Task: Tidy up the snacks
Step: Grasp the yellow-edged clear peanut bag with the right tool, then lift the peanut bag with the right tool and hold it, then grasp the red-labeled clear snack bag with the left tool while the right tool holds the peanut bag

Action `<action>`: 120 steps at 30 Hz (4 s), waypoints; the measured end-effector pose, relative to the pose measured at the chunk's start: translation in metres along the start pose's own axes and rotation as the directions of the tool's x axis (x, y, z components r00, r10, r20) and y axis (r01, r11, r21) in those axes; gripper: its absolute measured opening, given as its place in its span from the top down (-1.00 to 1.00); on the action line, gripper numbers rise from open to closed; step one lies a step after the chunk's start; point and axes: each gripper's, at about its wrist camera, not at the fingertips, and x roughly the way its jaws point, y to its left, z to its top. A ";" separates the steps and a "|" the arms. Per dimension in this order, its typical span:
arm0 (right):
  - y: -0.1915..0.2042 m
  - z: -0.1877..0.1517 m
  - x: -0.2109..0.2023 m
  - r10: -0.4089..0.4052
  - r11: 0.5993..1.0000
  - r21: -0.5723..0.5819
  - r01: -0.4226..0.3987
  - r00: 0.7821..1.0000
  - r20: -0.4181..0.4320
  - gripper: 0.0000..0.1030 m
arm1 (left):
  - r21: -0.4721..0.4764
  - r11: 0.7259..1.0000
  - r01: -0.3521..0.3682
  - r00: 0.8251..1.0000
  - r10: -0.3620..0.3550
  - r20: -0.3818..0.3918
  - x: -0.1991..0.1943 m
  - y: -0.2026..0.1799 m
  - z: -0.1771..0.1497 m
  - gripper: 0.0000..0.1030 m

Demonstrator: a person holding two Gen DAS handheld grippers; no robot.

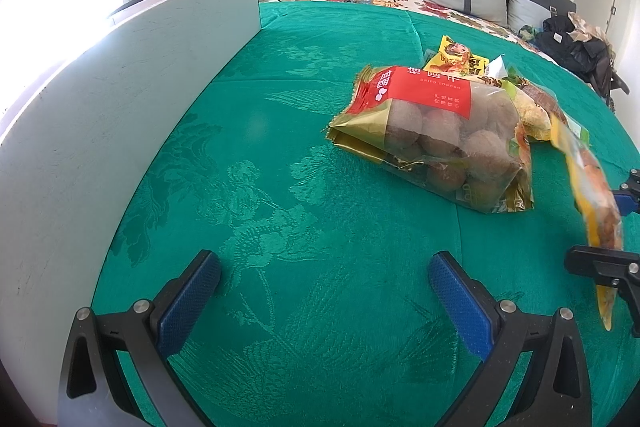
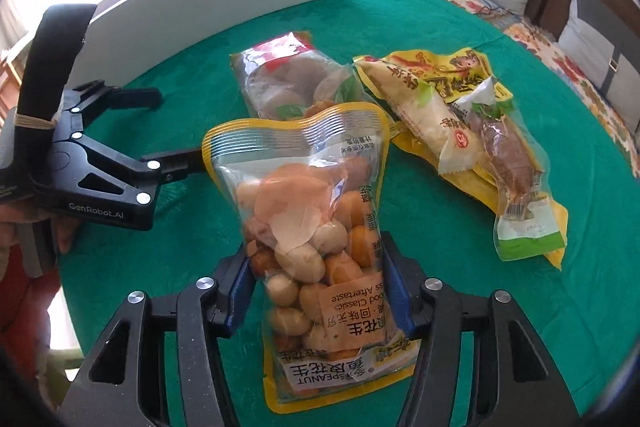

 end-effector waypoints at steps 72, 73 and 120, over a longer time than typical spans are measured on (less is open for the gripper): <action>-0.088 -0.100 -0.047 -0.393 0.796 0.490 0.354 0.919 -0.026 -0.88 | 0.001 1.000 -0.003 1.000 0.003 0.000 0.000 0.000 -0.001 -1.00; -0.088 -0.100 -0.047 -0.393 0.796 0.490 0.354 0.919 -0.026 -0.88 | 0.001 1.000 -0.003 1.000 0.003 0.000 0.000 0.000 -0.001 -1.00; -0.088 -0.100 -0.047 -0.389 0.801 0.485 0.352 0.921 -0.027 -0.88 | 0.808 0.467 0.360 0.927 -0.080 -0.367 0.033 -0.112 0.084 -0.56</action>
